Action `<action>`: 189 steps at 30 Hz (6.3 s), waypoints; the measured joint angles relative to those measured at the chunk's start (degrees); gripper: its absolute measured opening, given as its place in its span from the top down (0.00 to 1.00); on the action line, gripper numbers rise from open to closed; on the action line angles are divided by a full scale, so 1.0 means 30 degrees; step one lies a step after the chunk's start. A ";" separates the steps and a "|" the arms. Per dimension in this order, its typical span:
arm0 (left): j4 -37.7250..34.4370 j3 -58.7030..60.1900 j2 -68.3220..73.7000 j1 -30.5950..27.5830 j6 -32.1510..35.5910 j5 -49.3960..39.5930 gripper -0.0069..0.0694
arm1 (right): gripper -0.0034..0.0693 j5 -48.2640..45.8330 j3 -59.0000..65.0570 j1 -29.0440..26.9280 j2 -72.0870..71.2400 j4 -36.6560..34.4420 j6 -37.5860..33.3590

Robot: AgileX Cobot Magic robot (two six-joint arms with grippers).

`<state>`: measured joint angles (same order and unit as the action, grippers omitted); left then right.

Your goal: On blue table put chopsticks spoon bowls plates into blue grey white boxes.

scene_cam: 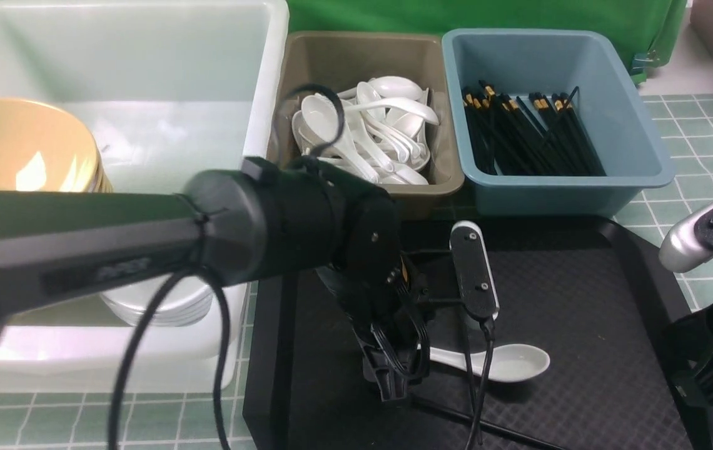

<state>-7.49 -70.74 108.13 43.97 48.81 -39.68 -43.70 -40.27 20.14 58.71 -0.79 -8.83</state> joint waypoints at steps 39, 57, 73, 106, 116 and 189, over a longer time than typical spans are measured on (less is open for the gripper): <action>-0.8739 -0.5060 -0.1036 0.0005 -0.0488 -0.9981 0.80 | 0.79 0.0596 0.0000 0.0000 0.0000 -0.0212 0.0000; -0.4955 -0.8748 -0.0751 -0.4068 -0.6323 -0.6903 0.80 | 0.77 0.1577 0.0000 0.0000 -0.2859 -0.0269 0.0423; -0.2916 -1.1157 0.3714 -0.6580 -0.8310 0.0264 0.52 | 0.76 0.2262 0.0937 0.0000 -0.3217 -0.0290 0.0386; 0.0894 1.0593 -1.8677 -0.6563 -1.0741 -0.1912 0.90 | 0.52 0.1407 -0.2425 0.1342 0.7899 -0.5417 -0.3163; 0.1074 1.4537 -2.4449 -0.6563 -1.0844 0.1916 0.90 | 0.49 0.1157 -0.6759 0.2343 1.4230 -0.3321 -0.2506; 0.0216 1.4607 -2.5106 -0.6563 -1.1067 0.3327 0.90 | 0.87 0.0820 -1.0353 0.3155 1.0477 0.1128 -0.4212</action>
<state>-6.84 -26.92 32.81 24.28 15.61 -29.70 -41.23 -71.33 29.61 90.14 2.59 -21.46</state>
